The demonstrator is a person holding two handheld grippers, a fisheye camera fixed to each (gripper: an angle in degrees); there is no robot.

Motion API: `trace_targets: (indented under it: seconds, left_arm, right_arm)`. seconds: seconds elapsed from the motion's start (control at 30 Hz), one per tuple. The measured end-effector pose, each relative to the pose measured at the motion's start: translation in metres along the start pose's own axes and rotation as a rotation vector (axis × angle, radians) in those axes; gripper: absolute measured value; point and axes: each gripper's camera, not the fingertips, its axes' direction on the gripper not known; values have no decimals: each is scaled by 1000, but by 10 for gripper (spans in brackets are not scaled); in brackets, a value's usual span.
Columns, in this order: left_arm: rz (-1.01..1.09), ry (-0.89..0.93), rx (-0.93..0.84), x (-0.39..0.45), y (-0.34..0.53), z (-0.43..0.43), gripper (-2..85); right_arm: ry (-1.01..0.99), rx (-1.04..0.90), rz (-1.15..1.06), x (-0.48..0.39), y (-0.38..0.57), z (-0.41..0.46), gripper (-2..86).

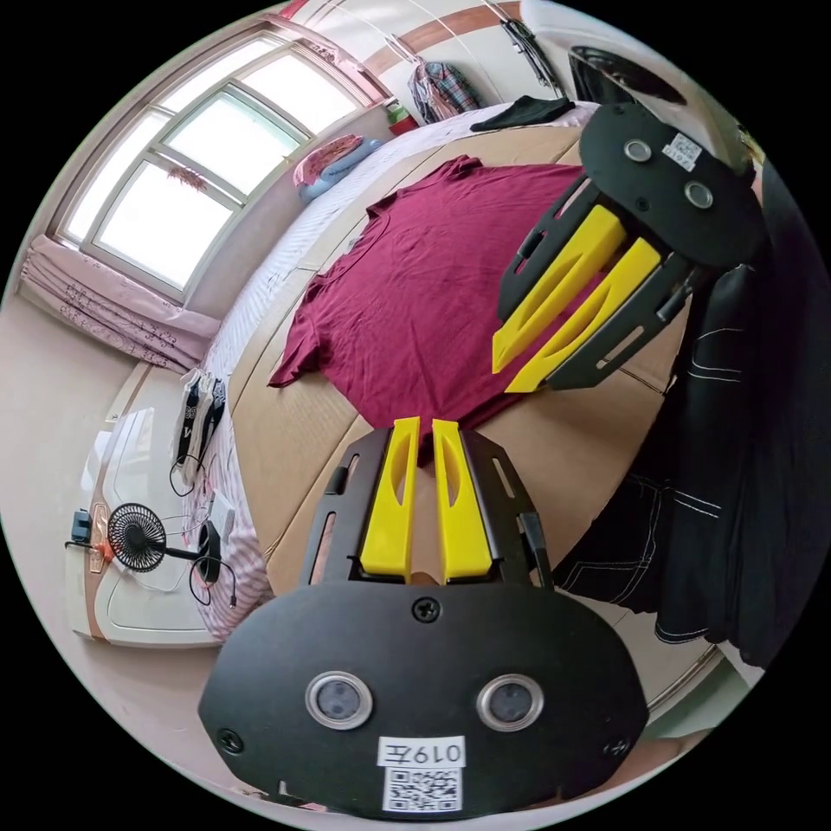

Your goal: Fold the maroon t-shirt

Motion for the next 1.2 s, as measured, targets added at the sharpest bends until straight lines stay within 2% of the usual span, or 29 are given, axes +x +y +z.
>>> trace_targets:
  seconds: [0.37,1.2]
  left_arm:
    - [128,114,43,13,-13,-10,9]
    - [223,48,-18,47,-61,-25,8]
  right_arm:
    - [-7,-13,38,11,17,-9,-5]
    - [-53,-12,9,32,75,-53,-3]
